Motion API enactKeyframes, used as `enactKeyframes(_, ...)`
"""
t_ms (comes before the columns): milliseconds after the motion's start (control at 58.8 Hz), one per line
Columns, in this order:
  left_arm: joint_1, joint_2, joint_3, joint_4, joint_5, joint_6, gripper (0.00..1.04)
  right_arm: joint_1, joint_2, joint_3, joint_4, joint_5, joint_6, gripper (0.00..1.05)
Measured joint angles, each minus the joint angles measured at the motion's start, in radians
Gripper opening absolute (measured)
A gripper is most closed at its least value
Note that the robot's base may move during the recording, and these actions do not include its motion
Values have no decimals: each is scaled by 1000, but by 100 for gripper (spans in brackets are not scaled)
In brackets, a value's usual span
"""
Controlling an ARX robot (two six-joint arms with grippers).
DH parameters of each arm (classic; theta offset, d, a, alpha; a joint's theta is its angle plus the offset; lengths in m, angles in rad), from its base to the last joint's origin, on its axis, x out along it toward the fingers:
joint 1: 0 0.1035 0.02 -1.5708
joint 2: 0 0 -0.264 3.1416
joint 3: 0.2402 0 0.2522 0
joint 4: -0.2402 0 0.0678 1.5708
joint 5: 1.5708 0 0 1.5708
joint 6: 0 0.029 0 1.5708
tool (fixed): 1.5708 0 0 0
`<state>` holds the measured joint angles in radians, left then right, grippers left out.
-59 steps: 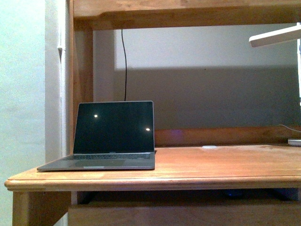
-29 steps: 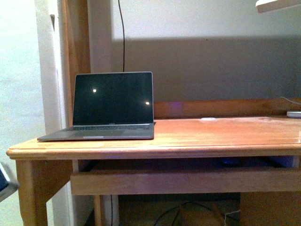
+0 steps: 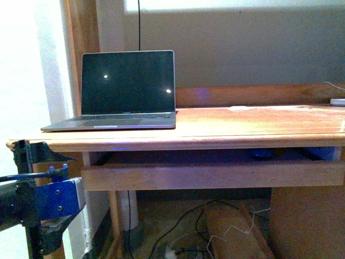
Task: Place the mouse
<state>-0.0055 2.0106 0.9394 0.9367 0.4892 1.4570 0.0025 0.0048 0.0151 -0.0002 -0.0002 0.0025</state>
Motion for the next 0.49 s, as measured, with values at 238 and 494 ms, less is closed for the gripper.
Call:
enactKeyframes(238,-8,172,166,45,38,71,97,0,0,0,0,0,0,97)
enactKeyframes(494,-28,256,279,23,89,65,97,0,0,0,0,0,0,97)
